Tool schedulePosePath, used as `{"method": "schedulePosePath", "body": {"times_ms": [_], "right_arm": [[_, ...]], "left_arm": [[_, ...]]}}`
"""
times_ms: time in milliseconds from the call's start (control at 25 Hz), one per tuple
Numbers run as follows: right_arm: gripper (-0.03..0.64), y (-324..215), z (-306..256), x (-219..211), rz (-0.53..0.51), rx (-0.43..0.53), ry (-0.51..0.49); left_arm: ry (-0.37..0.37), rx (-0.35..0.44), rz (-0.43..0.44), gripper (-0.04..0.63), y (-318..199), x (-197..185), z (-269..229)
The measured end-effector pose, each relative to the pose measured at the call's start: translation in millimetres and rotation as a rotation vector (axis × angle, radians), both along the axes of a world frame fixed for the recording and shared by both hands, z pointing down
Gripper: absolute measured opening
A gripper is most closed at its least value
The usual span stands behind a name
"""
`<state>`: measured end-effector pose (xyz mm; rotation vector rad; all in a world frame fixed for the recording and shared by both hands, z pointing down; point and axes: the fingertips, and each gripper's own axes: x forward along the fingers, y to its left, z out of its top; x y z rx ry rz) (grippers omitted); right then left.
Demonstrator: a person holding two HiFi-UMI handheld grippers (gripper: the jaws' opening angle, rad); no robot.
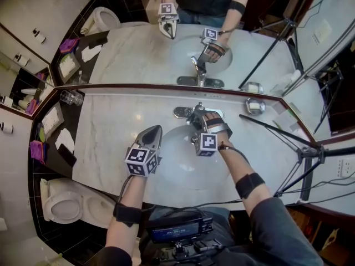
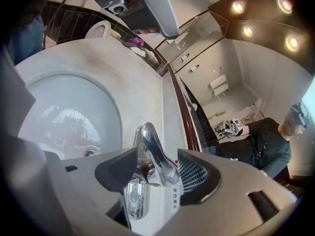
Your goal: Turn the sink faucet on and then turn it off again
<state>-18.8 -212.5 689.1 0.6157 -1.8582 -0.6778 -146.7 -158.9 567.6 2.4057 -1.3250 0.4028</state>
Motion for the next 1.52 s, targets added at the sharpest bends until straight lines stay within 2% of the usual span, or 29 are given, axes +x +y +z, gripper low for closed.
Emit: {"method": "schedulePosePath", "body": {"times_ms": [360,480,800,1240,1520], "right_arm": [[0.281,-17,-3,-12,-0.006,0.015,0.013],[0.236,-21,-4,-13,-0.006,0.021,0.021],[0.227,-29,-10,-12,0.039,0.023,-0.044],[0.227,-30,-14,-9,0.067,-0.039,-0.075],[0.245,-38,-19,-3,0.126,-0.11,-0.18]], "left_arm": [[-0.001,-0.017,-0.003,-0.006,-2,-3,8],[-0.004,-0.021,-0.007,-0.006,-2,-5,10],[-0.006,-0.026,-0.01,-0.006,1,-7,12],[-0.014,-0.026,-0.001,-0.006,-1,-4,11],[-0.013,-0.035,-0.004,-0.006,-1,-7,15]]}}
